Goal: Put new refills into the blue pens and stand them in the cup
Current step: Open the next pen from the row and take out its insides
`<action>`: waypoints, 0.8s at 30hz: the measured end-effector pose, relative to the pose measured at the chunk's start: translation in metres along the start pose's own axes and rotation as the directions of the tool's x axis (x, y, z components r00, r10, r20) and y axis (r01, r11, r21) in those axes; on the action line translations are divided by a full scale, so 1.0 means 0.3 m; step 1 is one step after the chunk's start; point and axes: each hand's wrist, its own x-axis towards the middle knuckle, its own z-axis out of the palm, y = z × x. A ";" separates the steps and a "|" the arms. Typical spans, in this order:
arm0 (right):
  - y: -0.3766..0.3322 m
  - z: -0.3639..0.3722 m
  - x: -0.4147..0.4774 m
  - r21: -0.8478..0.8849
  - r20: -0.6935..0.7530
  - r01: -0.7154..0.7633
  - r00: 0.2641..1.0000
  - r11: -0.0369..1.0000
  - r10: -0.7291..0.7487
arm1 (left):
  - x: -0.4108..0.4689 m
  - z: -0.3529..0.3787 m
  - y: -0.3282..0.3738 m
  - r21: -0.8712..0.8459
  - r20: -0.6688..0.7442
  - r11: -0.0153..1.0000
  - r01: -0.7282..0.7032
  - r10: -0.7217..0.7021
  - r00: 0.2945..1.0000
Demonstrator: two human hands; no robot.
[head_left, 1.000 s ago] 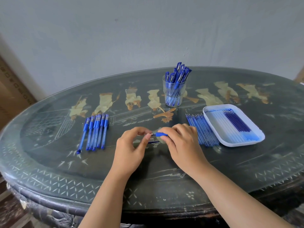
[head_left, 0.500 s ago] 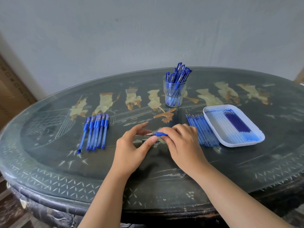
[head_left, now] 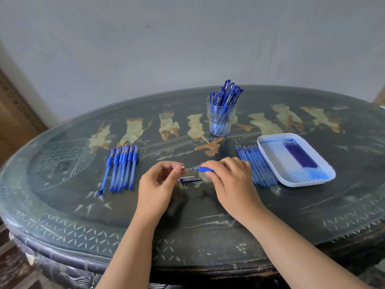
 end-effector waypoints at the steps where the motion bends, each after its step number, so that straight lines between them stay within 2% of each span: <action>1: 0.001 0.000 0.000 0.002 -0.001 -0.005 1.000 1.000 0.005 | 0.000 -0.004 0.002 -0.031 -0.019 0.999 0.009 -0.010 1.000; 4: 0.003 0.001 0.001 -0.001 -0.018 -0.031 0.999 1.000 0.031 | 0.006 -0.018 -0.002 -0.055 -0.057 0.998 0.018 -0.021 0.998; 6: 0.003 0.001 0.002 0.006 -0.037 -0.051 0.998 0.999 0.051 | 0.006 -0.029 -0.008 0.118 -0.027 0.991 -0.069 0.073 0.997; 8: 0.005 0.001 0.001 0.013 -0.042 -0.061 0.997 0.998 0.061 | 0.002 -0.034 -0.009 0.366 0.070 0.902 -0.227 0.217 0.974; 10: 0.007 0.002 0.000 0.019 -0.038 -0.065 0.997 0.998 0.065 | -0.001 -0.033 -0.014 0.461 0.163 0.833 -0.307 0.261 0.951; 15: 0.009 0.005 0.000 0.022 -0.045 -0.061 0.997 0.998 0.062 | -0.005 -0.018 -0.028 0.537 0.226 0.773 -0.337 0.253 0.941; 24: 0.007 -0.002 0.002 0.016 -0.038 -0.044 0.998 0.999 0.045 | -0.001 -0.008 -0.035 0.546 0.229 0.768 -0.334 0.247 0.942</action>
